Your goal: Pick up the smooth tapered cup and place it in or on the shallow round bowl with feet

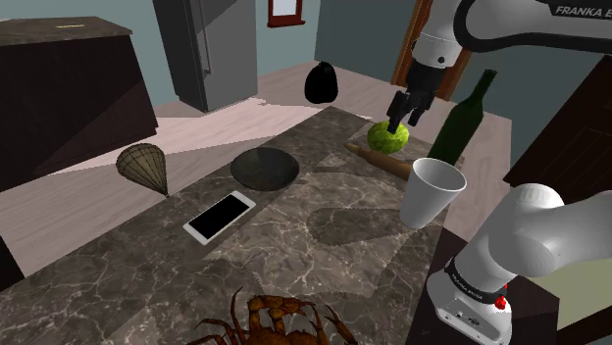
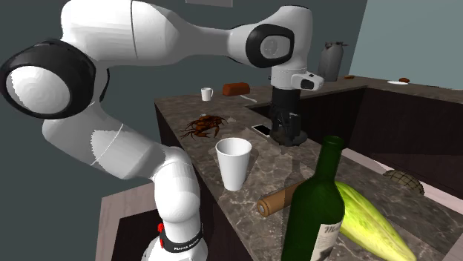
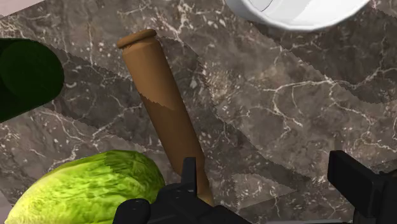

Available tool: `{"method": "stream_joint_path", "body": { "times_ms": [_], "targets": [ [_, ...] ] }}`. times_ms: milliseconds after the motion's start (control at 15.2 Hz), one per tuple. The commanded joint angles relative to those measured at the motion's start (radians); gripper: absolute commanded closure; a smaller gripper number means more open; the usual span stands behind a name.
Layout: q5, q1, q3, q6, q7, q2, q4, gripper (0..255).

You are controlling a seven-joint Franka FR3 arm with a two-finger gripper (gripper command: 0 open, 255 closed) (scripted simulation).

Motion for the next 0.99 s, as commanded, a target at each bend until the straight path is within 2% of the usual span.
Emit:
{"method": "stream_joint_path", "body": {
  "times_ms": [0, 726, 924],
  "targets": [
    [0.000, 0.000, 0.000, 0.000, 0.000, 0.000, 0.000, 0],
    [0.027, -0.014, -0.085, -0.253, -0.075, -0.438, -0.240, 0],
    [0.028, -0.017, -0.083, -0.224, -0.075, -0.458, -0.288, 0]
  ]
}}
